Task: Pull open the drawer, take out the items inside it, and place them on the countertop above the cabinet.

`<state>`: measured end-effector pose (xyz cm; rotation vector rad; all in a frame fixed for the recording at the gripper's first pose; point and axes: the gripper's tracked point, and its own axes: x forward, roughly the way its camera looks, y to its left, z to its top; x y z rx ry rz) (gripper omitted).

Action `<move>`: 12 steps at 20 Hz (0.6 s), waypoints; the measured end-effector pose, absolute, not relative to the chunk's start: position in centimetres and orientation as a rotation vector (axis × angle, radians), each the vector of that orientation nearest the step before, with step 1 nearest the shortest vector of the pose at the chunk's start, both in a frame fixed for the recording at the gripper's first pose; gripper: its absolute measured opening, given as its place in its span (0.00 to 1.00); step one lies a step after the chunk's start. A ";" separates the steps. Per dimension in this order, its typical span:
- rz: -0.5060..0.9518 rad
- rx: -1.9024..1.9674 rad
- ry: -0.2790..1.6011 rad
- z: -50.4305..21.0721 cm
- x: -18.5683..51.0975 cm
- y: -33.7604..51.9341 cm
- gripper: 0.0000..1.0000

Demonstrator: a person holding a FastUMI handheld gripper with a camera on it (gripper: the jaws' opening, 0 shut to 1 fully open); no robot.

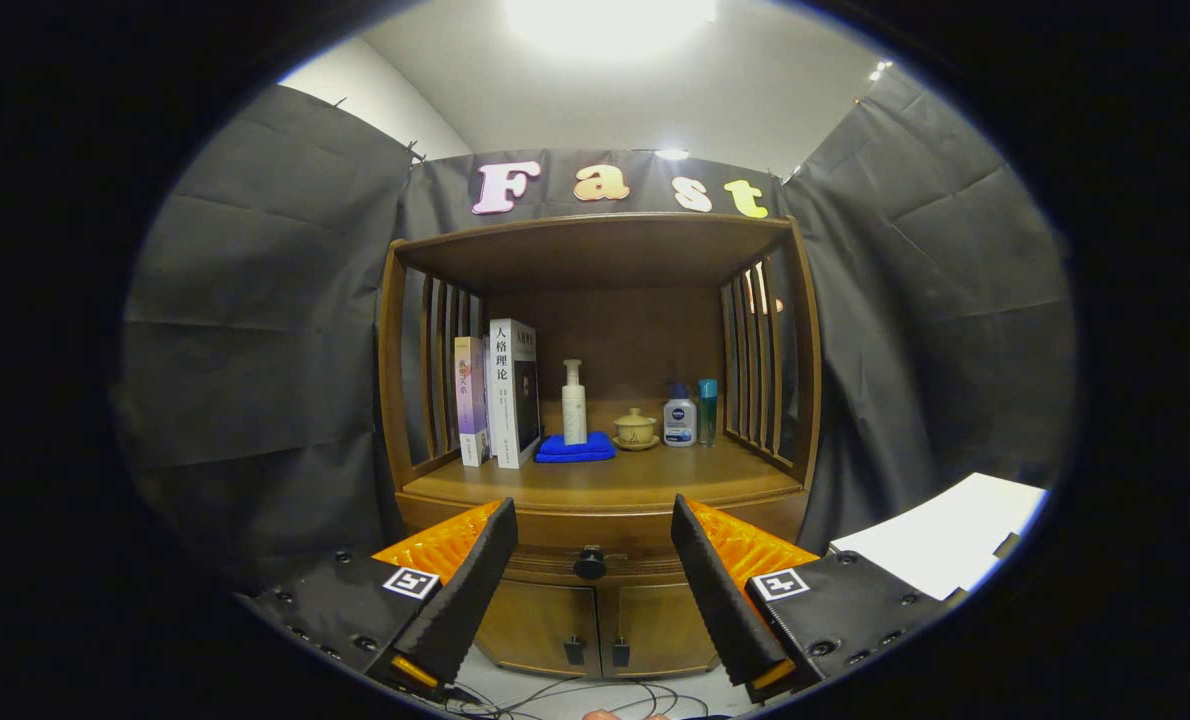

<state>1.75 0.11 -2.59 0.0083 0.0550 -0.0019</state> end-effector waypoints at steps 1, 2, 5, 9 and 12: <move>-0.002 0.008 0.055 -2.6 1.9 0.1 0.98; 0.000 0.008 0.055 -2.6 2.0 0.2 0.98; 0.011 0.003 0.062 -2.9 2.5 0.5 0.97; 0.010 -0.010 0.082 -3.9 3.5 0.4 0.97; 0.009 -0.009 0.100 -4.8 4.7 0.2 0.97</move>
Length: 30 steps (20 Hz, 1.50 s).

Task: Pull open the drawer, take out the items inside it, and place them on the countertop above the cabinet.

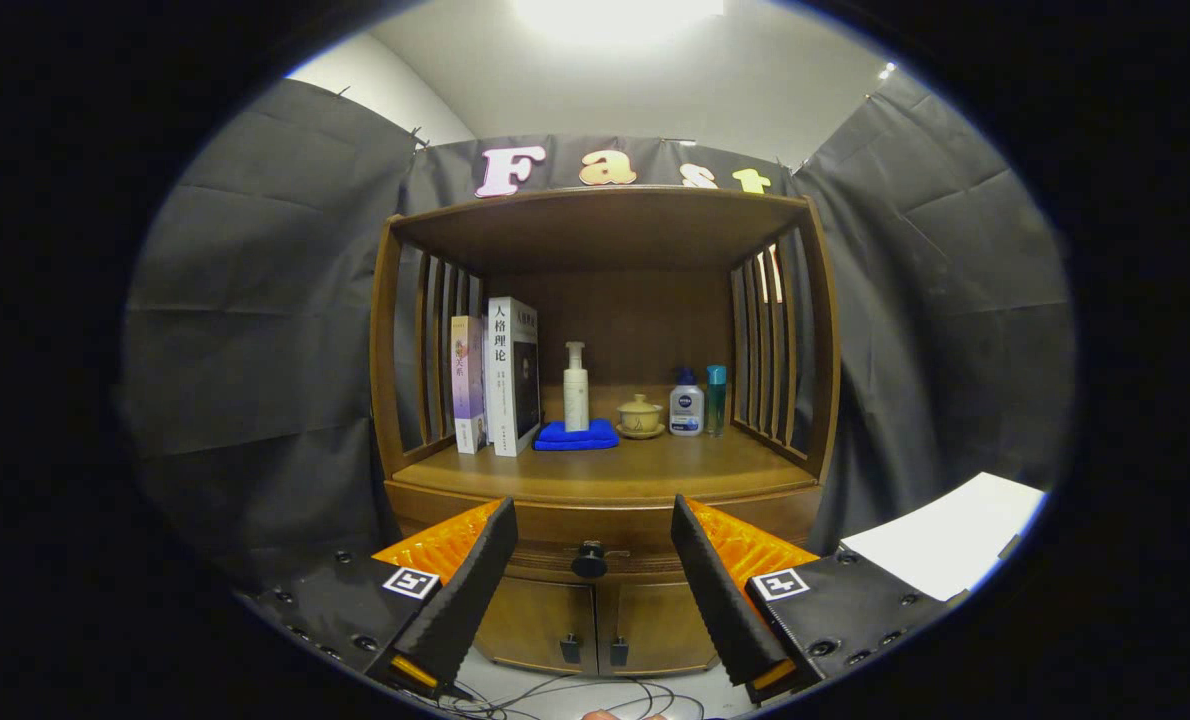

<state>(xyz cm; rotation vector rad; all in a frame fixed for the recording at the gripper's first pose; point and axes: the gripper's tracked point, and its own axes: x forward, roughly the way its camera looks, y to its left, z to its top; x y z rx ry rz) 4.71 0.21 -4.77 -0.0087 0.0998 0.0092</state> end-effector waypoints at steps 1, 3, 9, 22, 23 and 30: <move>0.008 -0.010 0.107 -5.1 5.2 0.0 0.97; 0.006 -0.011 0.114 -5.7 6.2 -0.1 0.98; 0.025 0.014 0.163 -9.2 10.2 0.2 0.98; 0.001 -0.015 0.315 -19.6 17.9 0.5 0.98; -0.001 -0.021 0.325 -20.4 18.2 0.4 0.98; 0.026 -0.023 0.333 -21.6 19.1 1.6 0.74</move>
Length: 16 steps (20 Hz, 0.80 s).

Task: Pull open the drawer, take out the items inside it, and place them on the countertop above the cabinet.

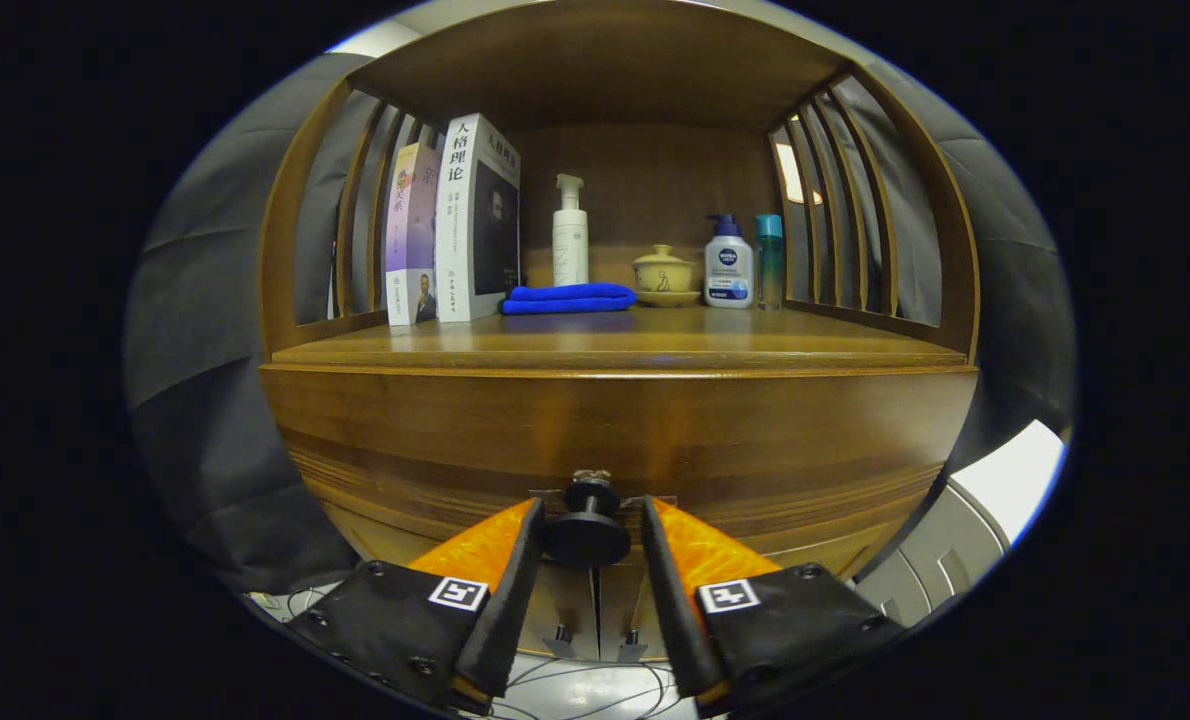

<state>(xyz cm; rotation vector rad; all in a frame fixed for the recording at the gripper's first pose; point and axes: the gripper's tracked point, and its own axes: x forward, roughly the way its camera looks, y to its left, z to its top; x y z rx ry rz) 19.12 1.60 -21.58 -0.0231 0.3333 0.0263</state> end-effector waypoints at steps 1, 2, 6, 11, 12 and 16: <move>0.021 -0.039 0.334 -21.8 19.3 1.7 0.66; 0.023 -0.060 0.342 -21.6 19.3 1.6 0.59; 0.037 -0.050 0.359 -21.7 19.2 1.7 0.38; 0.051 -0.066 0.376 -21.7 18.9 1.5 0.25; 0.052 -0.061 0.379 -21.8 18.7 1.5 0.26; 0.038 -0.073 0.372 -21.7 17.9 1.5 0.25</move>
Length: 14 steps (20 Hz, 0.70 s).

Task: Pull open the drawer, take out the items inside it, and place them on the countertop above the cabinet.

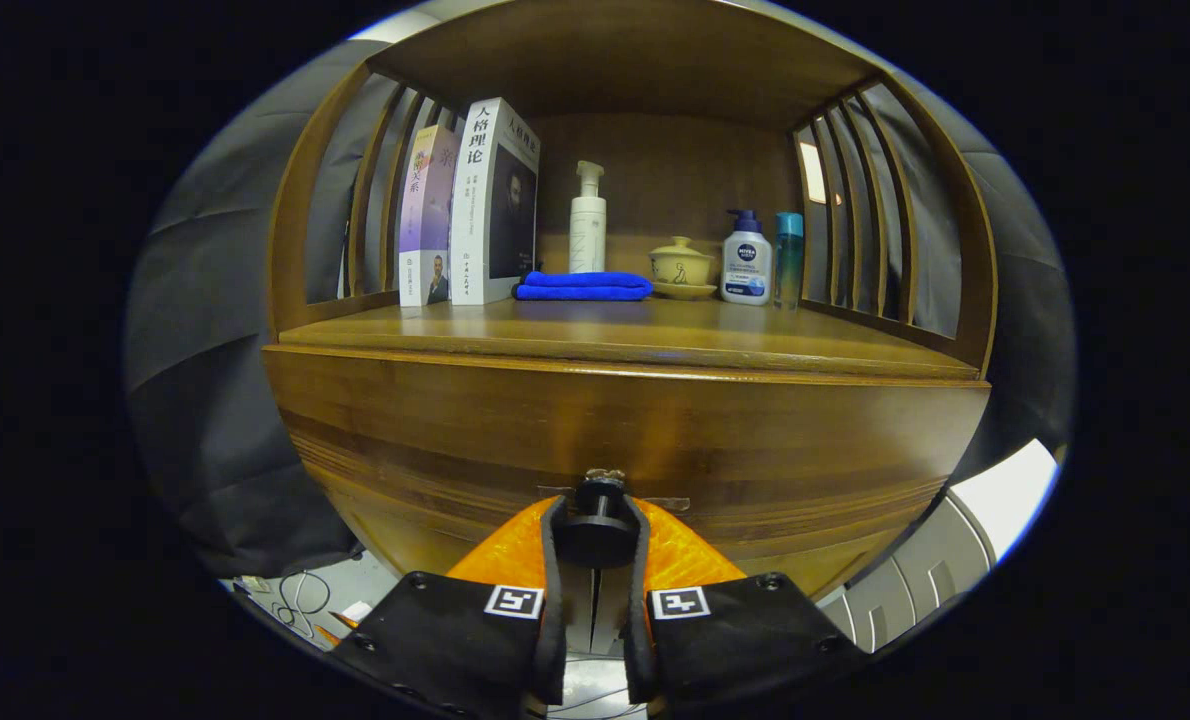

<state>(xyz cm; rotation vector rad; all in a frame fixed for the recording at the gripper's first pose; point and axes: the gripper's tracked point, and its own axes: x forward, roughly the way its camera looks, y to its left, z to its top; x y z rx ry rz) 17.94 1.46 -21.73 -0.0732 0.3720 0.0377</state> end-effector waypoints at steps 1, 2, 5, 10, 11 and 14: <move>0.039 -0.079 0.371 -21.6 17.6 1.4 0.25; 0.041 -0.080 0.371 -21.7 17.2 1.5 0.25; 0.043 -0.084 0.367 -21.5 15.7 1.4 0.25; 0.044 -0.079 0.355 -21.4 13.0 1.5 0.25; 0.043 -0.080 0.353 -21.4 12.4 1.5 0.25; 0.045 -0.082 0.354 -21.3 10.8 1.6 0.25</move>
